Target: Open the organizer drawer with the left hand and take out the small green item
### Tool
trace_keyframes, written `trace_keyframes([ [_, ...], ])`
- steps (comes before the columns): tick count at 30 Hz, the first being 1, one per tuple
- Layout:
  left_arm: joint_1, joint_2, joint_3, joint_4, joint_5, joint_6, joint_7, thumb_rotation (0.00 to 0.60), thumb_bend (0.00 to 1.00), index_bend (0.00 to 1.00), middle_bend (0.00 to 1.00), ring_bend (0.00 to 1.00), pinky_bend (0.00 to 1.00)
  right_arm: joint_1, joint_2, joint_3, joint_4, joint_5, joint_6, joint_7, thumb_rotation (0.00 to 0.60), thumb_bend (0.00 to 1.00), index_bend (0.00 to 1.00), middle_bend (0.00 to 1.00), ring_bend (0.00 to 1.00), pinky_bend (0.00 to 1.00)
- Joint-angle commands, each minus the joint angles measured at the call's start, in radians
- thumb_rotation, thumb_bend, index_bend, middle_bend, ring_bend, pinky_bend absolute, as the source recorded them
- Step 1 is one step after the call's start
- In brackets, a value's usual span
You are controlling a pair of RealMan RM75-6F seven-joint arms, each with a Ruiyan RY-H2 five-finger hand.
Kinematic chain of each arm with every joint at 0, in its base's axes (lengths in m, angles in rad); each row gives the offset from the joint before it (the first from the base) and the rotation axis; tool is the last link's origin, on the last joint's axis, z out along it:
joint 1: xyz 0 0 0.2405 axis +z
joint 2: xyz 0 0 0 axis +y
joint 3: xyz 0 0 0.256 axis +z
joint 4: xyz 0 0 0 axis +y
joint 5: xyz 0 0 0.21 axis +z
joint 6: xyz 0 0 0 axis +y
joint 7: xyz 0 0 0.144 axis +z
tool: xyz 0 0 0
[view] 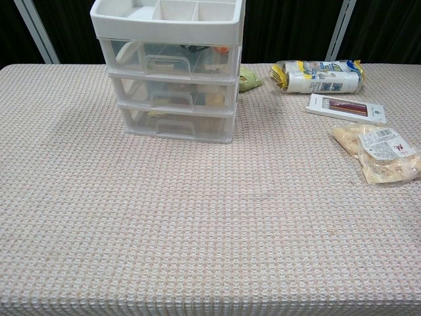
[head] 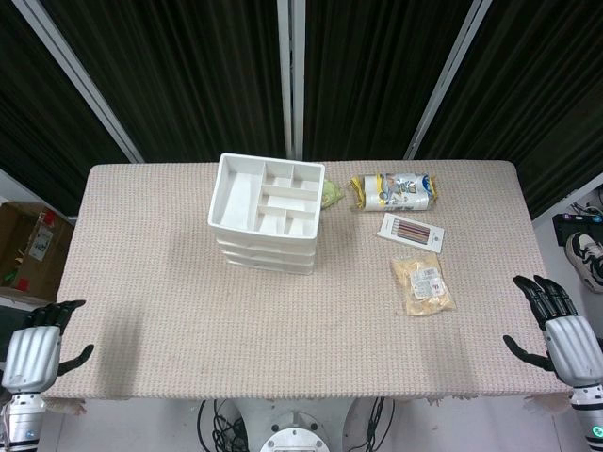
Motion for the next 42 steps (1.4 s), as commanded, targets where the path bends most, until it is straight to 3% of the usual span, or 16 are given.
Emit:
trace_keyframes([
  [1, -0.004, 0.004, -0.013, -0.015, -0.007, -0.012, 0.010, 0.600, 0.18, 0.23, 0.27, 0.22, 0.24, 0.007, 0.000, 0.003, -0.008, 0.004, -0.009, -0.007, 0.600, 0.18, 0.00, 0.10, 0.00, 0.06],
  [8, -0.043, -0.030, -0.057, -0.064, 0.024, -0.037, -0.041, 0.600, 0.18, 0.23, 0.28, 0.25, 0.28, 0.011, 0.010, 0.005, -0.006, 0.000, 0.003, 0.029, 0.600, 0.18, 0.00, 0.10, 0.00, 0.06],
  [14, -0.156, -0.126, -0.117, -0.097, 0.043, -0.163, -0.168, 0.600, 0.19, 0.23, 0.35, 0.38, 0.61, 0.022, 0.030, 0.012, -0.015, -0.030, 0.032, 0.058, 0.600, 0.18, 0.00, 0.11, 0.00, 0.06],
  [20, -0.295, -0.259, -0.200, -0.130, -0.096, -0.400, -0.393, 0.600, 0.25, 0.24, 0.45, 0.56, 0.89, 0.034, 0.049, 0.014, -0.046, -0.047, 0.037, 0.041, 0.600, 0.18, 0.00, 0.12, 0.00, 0.06],
  [24, -0.367, -0.370, -0.269, -0.094, -0.217, -0.517, -0.526, 0.600, 0.33, 0.24, 0.56, 0.71, 0.98, 0.033, 0.054, 0.012, -0.057, -0.044, 0.036, 0.033, 0.600, 0.18, 0.00, 0.13, 0.00, 0.06],
  [30, -0.414, -0.491, -0.327, -0.041, -0.334, -0.591, -0.634, 0.600, 0.37, 0.21, 0.75, 0.87, 1.00, 0.032, 0.051, 0.008, -0.056, -0.027, 0.024, 0.039, 0.600, 0.18, 0.00, 0.13, 0.00, 0.06],
  [36, -0.432, -0.591, -0.378, 0.006, -0.424, -0.640, -0.759, 0.600, 0.37, 0.21, 0.82, 0.91, 1.00, 0.032, 0.044, 0.005, -0.053, -0.019, 0.016, 0.040, 0.600, 0.18, 0.00, 0.13, 0.00, 0.06],
  [42, -0.442, -0.661, -0.406, 0.061, -0.466, -0.655, -0.806, 0.600, 0.37, 0.19, 0.83, 0.91, 1.00, 0.030, 0.045, 0.004, -0.059, -0.016, 0.017, 0.034, 0.600, 0.18, 0.00, 0.13, 0.00, 0.06],
])
